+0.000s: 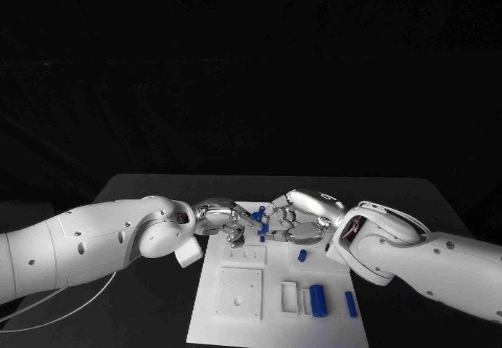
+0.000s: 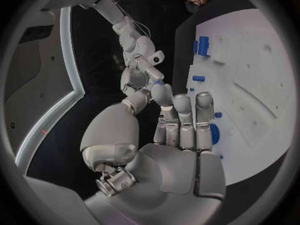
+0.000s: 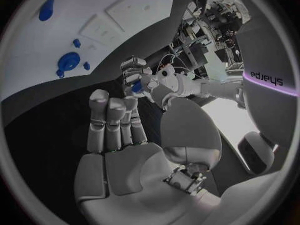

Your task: Assemble the parts on the task board

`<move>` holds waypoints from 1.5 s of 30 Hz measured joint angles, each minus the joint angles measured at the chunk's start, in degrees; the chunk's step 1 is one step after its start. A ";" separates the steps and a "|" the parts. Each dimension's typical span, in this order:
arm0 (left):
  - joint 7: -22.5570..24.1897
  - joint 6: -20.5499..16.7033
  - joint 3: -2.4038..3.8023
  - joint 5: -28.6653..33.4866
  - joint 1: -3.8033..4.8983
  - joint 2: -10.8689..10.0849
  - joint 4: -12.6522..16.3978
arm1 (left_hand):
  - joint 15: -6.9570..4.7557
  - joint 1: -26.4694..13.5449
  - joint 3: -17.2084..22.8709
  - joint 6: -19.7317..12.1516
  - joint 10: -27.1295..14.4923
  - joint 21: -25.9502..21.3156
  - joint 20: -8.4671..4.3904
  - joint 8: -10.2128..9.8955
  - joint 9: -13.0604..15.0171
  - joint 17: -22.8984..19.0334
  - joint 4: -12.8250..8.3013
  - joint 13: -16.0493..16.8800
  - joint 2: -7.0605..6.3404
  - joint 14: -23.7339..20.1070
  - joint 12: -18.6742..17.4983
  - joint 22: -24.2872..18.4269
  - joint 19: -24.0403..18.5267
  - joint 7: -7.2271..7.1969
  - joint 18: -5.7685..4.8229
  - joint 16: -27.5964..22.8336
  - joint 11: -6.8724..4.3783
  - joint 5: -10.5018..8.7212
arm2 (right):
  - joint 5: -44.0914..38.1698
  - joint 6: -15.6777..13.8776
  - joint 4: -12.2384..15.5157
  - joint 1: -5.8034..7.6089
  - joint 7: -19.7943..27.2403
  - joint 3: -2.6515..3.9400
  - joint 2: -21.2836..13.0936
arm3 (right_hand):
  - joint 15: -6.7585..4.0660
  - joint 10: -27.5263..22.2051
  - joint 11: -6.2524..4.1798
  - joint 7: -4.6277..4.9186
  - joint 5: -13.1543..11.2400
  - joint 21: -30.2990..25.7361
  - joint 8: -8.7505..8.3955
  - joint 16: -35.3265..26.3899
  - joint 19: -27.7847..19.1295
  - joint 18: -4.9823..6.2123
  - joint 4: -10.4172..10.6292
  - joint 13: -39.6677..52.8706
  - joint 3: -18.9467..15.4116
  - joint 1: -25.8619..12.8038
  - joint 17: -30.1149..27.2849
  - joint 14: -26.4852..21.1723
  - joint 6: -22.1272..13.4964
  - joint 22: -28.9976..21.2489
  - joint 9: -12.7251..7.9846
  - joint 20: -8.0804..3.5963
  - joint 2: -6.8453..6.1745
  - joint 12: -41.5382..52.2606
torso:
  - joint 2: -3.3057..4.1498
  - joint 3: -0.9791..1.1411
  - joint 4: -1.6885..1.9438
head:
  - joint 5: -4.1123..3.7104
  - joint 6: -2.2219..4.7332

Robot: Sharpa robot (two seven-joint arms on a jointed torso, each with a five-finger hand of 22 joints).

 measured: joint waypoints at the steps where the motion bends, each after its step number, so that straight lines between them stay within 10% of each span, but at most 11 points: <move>1: -0.05 -0.12 0.00 0.01 0.00 0.01 0.00 | 0.00 0.00 -0.05 0.00 0.00 0.00 0.00 0.00 0.00 0.00 0.05 0.00 0.00 0.00 0.00 0.00 0.00 0.00 0.00 0.00 0.00 0.00 | -0.05 -0.03 0.00 -0.01 -0.08 0.00 0.02 | 0.00 0.00 0.00 0.00 0.00 0.00 0.00 0.00 0.00 0.01 0.00 0.00 0.00 0.00 0.00 0.00 0.00 0.00 0.00 0.00 0.00 0.00 | 0.00 0.00 -0.01 | 0.00 -0.01; 45: -2.16 -3.55 0.06 -0.27 0.07 0.00 -0.06 | 0.21 0.68 -0.06 0.00 -0.15 0.00 0.00 0.25 0.02 0.01 0.25 -0.04 -0.67 -0.35 0.00 0.09 0.00 0.00 0.00 0.00 0.15 0.73 | -0.67 -0.98 -0.60 -0.58 -1.66 -0.09 0.56 | 0.21 -0.12 0.36 0.69 3.14 0.32 -0.95 -0.13 0.28 0.37 0.03 0.88 -0.51 -1.95 0.20 -0.23 0.93 0.00 -0.37 -0.10 -1.96 -1.62 | 0.00 0.06 -0.06 | 0.12 -0.13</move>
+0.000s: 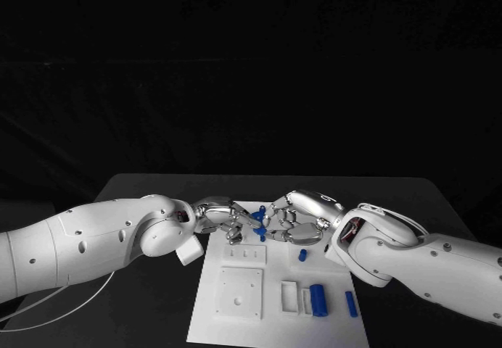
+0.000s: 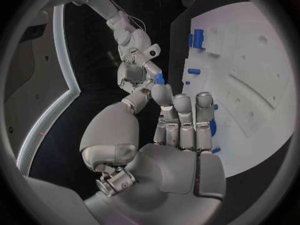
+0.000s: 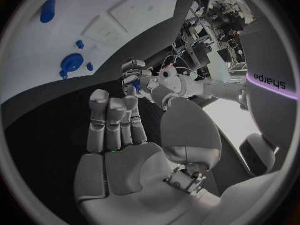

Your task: Assemble the parts on the task board

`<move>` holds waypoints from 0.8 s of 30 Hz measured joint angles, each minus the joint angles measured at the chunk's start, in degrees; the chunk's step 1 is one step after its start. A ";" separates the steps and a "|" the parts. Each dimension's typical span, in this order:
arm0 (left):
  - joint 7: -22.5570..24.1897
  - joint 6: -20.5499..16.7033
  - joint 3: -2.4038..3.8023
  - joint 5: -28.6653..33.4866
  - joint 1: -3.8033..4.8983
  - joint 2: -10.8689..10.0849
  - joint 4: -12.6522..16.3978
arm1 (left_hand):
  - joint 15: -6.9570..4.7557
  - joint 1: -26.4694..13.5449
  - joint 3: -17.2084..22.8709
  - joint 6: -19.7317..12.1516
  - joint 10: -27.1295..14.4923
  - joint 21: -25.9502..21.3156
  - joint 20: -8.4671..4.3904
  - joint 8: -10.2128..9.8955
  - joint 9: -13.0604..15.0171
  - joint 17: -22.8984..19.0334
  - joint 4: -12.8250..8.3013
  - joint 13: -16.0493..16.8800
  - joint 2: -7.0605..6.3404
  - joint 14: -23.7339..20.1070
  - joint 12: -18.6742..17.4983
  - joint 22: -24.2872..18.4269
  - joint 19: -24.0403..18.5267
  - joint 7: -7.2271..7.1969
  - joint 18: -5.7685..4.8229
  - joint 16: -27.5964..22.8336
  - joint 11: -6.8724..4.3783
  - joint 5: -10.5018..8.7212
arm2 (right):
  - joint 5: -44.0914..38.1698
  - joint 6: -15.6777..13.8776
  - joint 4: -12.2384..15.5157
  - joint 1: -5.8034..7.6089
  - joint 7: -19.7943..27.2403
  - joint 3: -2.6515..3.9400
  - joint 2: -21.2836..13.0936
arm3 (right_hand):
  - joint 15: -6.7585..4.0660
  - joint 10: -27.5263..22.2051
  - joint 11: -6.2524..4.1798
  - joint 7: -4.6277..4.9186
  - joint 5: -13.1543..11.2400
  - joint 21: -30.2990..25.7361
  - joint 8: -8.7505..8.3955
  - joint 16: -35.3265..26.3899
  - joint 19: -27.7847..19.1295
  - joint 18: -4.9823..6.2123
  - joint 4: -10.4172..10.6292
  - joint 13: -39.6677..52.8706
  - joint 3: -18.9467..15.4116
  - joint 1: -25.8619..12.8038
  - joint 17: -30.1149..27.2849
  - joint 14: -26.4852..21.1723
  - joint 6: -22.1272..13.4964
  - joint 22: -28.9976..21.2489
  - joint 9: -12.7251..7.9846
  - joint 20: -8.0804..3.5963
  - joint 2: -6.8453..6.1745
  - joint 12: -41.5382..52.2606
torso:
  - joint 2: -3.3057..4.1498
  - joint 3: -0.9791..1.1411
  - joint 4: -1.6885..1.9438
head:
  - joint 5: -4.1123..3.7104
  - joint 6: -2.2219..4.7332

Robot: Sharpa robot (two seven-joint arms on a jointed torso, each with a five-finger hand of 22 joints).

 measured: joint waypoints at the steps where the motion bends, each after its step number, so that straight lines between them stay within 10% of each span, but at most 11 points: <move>1: -0.08 -0.21 0.02 -0.11 0.01 0.00 0.04 | -0.01 0.00 0.03 0.00 -0.06 0.00 0.00 0.02 0.00 0.00 -0.04 0.00 0.00 0.01 0.00 0.01 0.00 0.00 0.00 0.00 0.06 0.16 | 0.14 -0.06 -0.10 -0.02 0.06 -0.02 0.00 | 0.18 -0.39 0.36 0.45 0.51 -0.33 -0.41 -0.39 -0.43 0.02 -0.11 0.00 -0.24 -0.25 -0.11 -0.39 -0.45 0.00 -0.14 0.00 -0.25 -0.34 | 0.00 0.00 0.00 | 0.00 0.02; 7: -1.24 -3.47 0.06 -1.75 0.05 0.04 0.26 | -0.22 0.00 0.08 0.00 -0.06 0.00 0.00 0.74 0.02 0.00 -0.12 -0.18 0.00 0.24 0.00 0.17 0.00 0.00 0.00 0.00 0.06 4.67 | 1.67 -1.08 -1.23 -0.10 0.87 -0.08 -0.67 | 1.71 -3.10 2.02 2.75 3.23 -2.27 -2.52 -2.24 -2.98 0.01 -0.46 0.00 -2.23 -1.28 -0.80 -2.94 -3.91 0.00 -0.95 0.73 -1.28 -1.65 | -0.01 0.00 -0.01 | 0.03 0.04; 24: -7.45 -19.68 -0.10 -16.00 0.05 -0.25 3.87 | -0.16 0.76 -0.21 -0.01 -0.04 0.00 -0.20 1.41 0.09 -0.23 -0.46 -0.76 -0.76 0.43 -0.29 0.22 1.07 0.01 0.01 0.00 0.04 7.05 | 5.30 -3.18 -4.70 -0.08 1.60 0.58 -2.43 | 1.75 -3.38 1.90 2.76 8.70 -2.76 -2.19 -2.38 -3.38 0.02 -0.48 0.25 -3.31 -0.89 -1.02 -2.98 -3.88 0.00 -0.44 1.14 -1.66 -1.65 | -0.04 0.04 -0.01 | 0.14 0.12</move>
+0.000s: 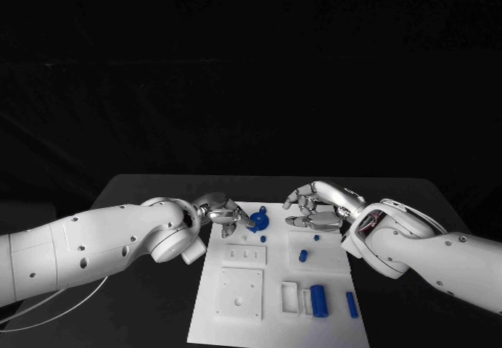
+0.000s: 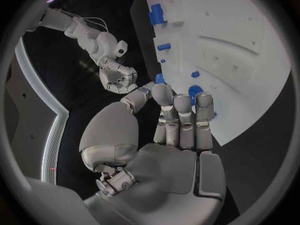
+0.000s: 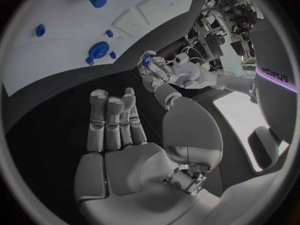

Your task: Assemble the parts on the task board

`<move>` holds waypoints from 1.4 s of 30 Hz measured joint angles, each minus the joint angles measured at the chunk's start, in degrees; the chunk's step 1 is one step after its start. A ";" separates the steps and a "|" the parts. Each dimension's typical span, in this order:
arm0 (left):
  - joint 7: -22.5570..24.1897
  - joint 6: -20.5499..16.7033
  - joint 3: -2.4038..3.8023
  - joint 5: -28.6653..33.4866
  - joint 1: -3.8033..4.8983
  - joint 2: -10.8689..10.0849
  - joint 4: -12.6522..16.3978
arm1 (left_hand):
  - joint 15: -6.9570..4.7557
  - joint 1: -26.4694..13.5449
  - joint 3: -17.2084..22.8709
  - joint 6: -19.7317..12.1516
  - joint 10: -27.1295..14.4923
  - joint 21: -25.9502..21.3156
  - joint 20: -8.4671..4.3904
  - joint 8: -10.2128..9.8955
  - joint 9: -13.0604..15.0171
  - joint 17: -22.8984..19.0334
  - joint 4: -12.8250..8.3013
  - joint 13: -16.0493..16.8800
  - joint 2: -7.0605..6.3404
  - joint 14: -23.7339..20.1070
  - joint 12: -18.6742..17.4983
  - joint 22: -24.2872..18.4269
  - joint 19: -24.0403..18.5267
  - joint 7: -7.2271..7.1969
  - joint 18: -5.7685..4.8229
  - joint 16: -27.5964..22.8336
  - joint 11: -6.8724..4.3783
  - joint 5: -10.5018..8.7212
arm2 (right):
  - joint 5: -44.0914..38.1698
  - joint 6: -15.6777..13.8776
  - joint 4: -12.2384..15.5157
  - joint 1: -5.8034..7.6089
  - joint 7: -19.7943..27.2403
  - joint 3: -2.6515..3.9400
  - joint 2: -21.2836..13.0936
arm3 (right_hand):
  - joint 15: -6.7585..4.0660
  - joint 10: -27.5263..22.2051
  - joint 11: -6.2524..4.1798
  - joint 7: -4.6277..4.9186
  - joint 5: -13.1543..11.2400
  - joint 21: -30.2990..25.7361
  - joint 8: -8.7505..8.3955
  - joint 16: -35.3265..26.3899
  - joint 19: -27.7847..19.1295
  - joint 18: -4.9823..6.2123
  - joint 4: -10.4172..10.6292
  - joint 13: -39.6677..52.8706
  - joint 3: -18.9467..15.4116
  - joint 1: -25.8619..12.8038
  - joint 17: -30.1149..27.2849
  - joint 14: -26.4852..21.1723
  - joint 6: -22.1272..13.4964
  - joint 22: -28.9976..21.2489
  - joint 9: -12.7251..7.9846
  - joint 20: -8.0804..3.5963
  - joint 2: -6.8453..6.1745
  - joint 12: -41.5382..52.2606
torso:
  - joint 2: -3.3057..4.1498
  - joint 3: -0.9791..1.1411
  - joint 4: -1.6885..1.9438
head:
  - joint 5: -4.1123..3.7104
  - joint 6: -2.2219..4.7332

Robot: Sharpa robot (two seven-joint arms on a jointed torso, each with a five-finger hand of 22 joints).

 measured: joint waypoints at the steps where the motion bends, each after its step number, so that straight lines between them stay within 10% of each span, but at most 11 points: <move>1: -0.23 -1.09 -0.12 -1.02 0.00 0.00 0.28 | 0.06 0.15 0.00 0.00 0.11 0.00 -0.21 0.21 0.00 -0.07 -0.01 -0.08 -0.15 0.06 0.00 0.00 0.20 0.00 0.00 0.00 -0.11 0.00 | 0.05 0.00 0.01 0.00 -0.03 0.00 0.00 | 0.00 0.00 0.00 0.00 0.00 0.00 0.00 0.00 0.00 0.00 0.07 0.02 -0.07 0.00 0.00 0.00 0.00 0.00 0.02 0.00 0.00 0.00 | 0.01 0.00 0.01 | 0.00 0.00; 9: -2.86 -9.90 -2.38 -12.25 -0.02 -0.65 3.40 | 0.35 1.76 0.22 0.02 1.27 0.00 -0.61 0.55 0.01 -0.42 0.18 -0.65 -1.76 0.81 -0.78 -0.01 1.44 0.02 0.00 0.00 -1.27 0.93 | 0.34 -0.01 -0.56 -0.01 -0.18 -0.01 0.01 | 0.01 0.00 0.00 -0.08 0.23 0.00 0.00 0.00 0.00 -0.01 0.07 0.02 -0.07 0.00 0.00 0.00 0.07 0.00 0.02 0.00 0.00 0.00 | -0.10 0.00 0.14 | 0.04 -0.37; 19: -4.98 -16.65 -2.62 -19.98 -0.47 -0.90 5.46 | 0.37 2.71 0.44 0.05 1.75 0.00 -0.73 0.55 -0.31 -0.43 0.39 -0.76 -2.71 1.21 -0.98 -0.02 1.94 0.05 0.00 -0.23 -1.75 2.35 | 0.44 -0.14 -2.34 -0.01 -0.27 -0.01 -0.02 | 0.01 0.01 0.00 -0.10 0.22 0.00 0.00 0.01 0.01 -0.01 0.07 0.01 -0.38 0.00 0.00 0.01 0.08 0.00 0.02 0.01 0.00 0.00 | -0.41 0.05 0.25 | 0.11 -1.24; 34: -5.59 -21.50 -2.67 -22.87 -5.01 -0.58 4.98 | 0.46 3.15 0.25 0.15 1.96 0.22 -0.72 0.88 -0.51 -0.42 0.89 -0.76 -3.20 1.31 -0.98 -0.02 2.34 0.15 0.00 -0.23 -1.95 2.87 | 0.56 -0.29 -3.82 0.01 -0.52 0.14 -0.10 | 0.02 0.01 0.00 -0.28 0.66 0.00 0.00 0.01 0.01 0.00 0.07 0.06 -0.38 0.00 -0.05 0.01 0.07 0.00 0.07 0.01 0.00 0.00 | -0.35 0.02 0.25 | -0.04 -1.97; 42: -6.06 -21.71 -2.67 -23.27 -5.66 0.26 4.30 | 0.47 3.17 0.19 0.15 1.99 0.22 -0.72 0.88 -0.59 -0.42 0.96 -0.76 -3.61 1.32 -0.98 -0.03 2.33 0.15 0.00 -0.23 -1.92 2.87 | 0.59 -0.28 -3.90 0.01 -0.64 0.15 -0.13 | 0.02 0.01 0.00 -0.32 0.66 0.00 0.00 0.02 0.01 0.00 0.07 0.06 -0.38 0.00 -0.05 0.02 0.09 0.00 0.11 0.01 0.00 0.00 | -0.31 0.02 0.24 | -0.23 -2.38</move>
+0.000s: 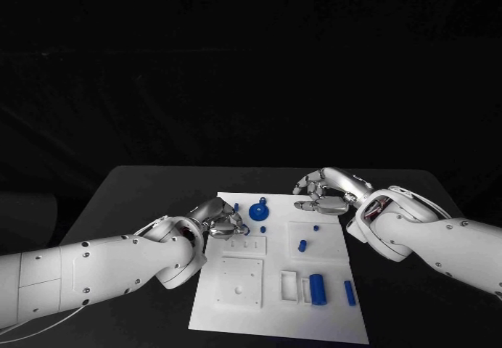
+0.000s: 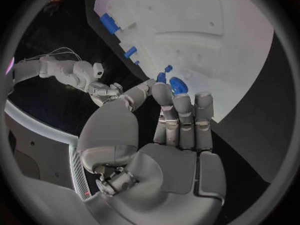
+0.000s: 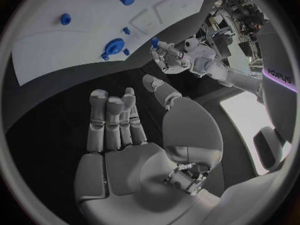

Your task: Assemble the parts on the task board

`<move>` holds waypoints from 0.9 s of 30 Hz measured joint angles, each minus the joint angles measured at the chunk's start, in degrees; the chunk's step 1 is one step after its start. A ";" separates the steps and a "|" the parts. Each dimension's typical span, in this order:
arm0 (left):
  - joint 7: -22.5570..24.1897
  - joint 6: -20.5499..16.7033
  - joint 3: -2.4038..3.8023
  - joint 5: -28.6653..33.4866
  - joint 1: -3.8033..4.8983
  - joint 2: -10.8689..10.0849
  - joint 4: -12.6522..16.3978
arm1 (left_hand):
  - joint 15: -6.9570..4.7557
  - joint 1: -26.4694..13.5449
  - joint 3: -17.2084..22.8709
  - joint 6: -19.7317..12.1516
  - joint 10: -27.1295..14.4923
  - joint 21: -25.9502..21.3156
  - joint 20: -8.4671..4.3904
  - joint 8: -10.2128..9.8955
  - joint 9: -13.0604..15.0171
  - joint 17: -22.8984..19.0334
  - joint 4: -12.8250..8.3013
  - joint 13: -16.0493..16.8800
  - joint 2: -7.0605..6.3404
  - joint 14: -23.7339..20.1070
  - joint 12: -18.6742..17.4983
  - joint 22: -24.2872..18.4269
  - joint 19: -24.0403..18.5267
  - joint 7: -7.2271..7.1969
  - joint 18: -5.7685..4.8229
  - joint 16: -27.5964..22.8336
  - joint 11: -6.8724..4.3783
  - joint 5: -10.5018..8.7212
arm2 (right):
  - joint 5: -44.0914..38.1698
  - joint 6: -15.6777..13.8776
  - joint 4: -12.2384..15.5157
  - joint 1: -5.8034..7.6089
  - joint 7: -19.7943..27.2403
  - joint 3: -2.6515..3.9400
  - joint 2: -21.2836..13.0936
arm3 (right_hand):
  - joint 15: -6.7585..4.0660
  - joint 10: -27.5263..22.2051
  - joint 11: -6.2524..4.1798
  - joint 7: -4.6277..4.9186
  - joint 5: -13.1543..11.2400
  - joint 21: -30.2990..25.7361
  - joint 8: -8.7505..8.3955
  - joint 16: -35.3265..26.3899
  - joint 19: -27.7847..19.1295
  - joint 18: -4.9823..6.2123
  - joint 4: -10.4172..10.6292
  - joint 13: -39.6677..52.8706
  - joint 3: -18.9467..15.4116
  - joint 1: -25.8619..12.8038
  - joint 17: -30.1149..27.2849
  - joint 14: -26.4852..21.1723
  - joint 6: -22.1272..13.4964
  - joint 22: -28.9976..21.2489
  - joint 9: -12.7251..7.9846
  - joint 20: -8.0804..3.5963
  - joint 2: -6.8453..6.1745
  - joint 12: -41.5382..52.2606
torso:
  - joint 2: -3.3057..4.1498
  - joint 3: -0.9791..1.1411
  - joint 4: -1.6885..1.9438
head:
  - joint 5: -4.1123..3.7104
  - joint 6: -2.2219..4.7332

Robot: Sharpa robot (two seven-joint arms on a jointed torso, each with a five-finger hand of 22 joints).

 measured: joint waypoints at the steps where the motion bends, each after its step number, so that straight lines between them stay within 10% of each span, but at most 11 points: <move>1: -0.10 0.04 0.01 -0.12 -0.05 0.11 -0.08 | 0.00 -0.12 0.03 0.00 0.00 0.00 0.00 0.00 0.00 0.00 0.03 0.00 -0.12 0.00 0.00 0.00 0.00 0.00 0.00 0.00 0.00 0.00 | 0.00 0.00 0.00 0.00 -0.01 0.00 0.00 | 0.00 0.00 0.00 0.00 0.00 0.00 0.00 0.00 0.00 0.00 0.00 0.00 0.00 0.00 0.00 0.00 0.00 0.00 0.00 0.00 0.00 0.00 | 0.00 0.00 -0.01 | -0.04 -0.05; 27: -6.74 7.70 0.03 -5.69 -0.21 2.49 -2.39 | -0.24 -0.07 0.32 0.08 0.54 0.00 0.00 0.74 -0.02 0.30 2.19 0.48 -0.82 0.65 0.39 0.27 -0.01 0.07 0.00 0.00 -0.10 -0.57 | 0.04 0.04 0.18 0.00 -0.36 0.01 0.13 | 0.02 0.01 0.00 -0.02 1.79 -0.22 0.19 0.00 0.00 0.00 0.00 0.06 -0.32 0.00 -0.05 0.02 0.23 -0.01 0.11 0.00 0.00 -0.22 | 0.00 0.03 -0.05 | -0.12 -1.03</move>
